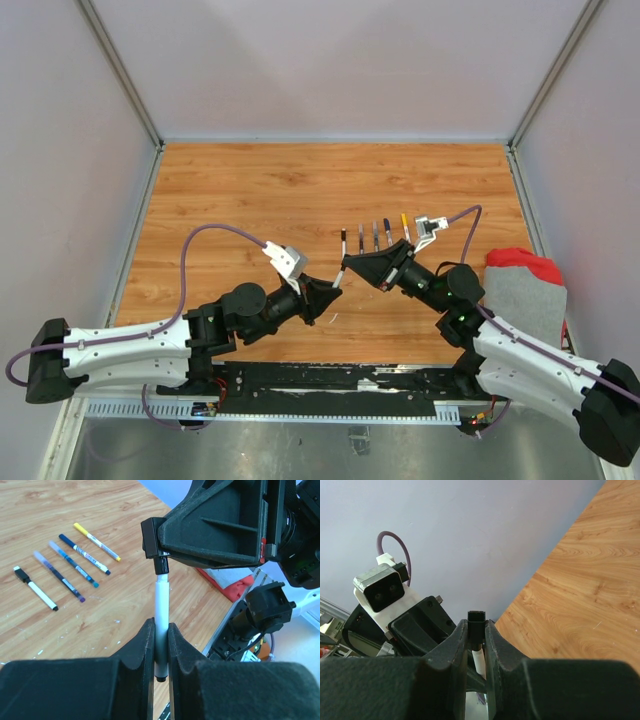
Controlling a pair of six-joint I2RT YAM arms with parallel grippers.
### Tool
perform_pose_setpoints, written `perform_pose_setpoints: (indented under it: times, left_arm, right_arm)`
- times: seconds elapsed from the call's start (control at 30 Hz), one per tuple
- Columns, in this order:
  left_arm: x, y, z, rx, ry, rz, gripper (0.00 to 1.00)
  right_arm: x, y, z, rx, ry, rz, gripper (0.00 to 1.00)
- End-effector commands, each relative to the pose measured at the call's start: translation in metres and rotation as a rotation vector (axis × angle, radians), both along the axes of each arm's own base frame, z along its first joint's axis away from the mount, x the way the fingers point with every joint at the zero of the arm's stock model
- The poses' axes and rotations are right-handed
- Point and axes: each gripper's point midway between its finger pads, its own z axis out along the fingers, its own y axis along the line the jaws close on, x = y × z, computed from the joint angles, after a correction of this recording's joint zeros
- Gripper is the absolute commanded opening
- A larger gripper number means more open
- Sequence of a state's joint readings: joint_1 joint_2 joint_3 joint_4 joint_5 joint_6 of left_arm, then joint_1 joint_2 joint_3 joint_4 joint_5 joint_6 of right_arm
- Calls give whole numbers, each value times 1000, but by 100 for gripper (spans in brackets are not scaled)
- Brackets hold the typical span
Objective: Insert the pens into the pen caps
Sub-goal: Insert the pen cap onto the pen.
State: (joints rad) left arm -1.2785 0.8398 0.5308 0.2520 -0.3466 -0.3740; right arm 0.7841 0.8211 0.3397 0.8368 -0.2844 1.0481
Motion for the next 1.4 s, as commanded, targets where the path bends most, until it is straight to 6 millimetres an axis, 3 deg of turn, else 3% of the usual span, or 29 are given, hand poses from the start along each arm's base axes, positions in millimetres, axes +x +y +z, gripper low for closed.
perform_pose_setpoints:
  times: [0.0, 0.2, 0.7, 1.17, 1.37]
  left_arm:
    - [1, -2, 13, -37, -19, 6, 1]
    - [3, -1, 19, -70, -12, 26, 0]
    - [11, 2, 80, -247, -46, 77, 1]
    - [6, 4, 107, -274, -146, 39, 0]
    - [-2, -3, 119, -329, -139, -10, 0]
  right_arm:
    - [-5, 3, -5, -9, -22, 10, 1]
    - [-6, 4, -8, -15, -22, 12, 1]
    - [-20, 13, -3, -3, -60, 48, 1]
    - [-53, 14, -56, -191, 5, 122, 1]
    - [-69, 20, -87, -267, 24, 142, 1]
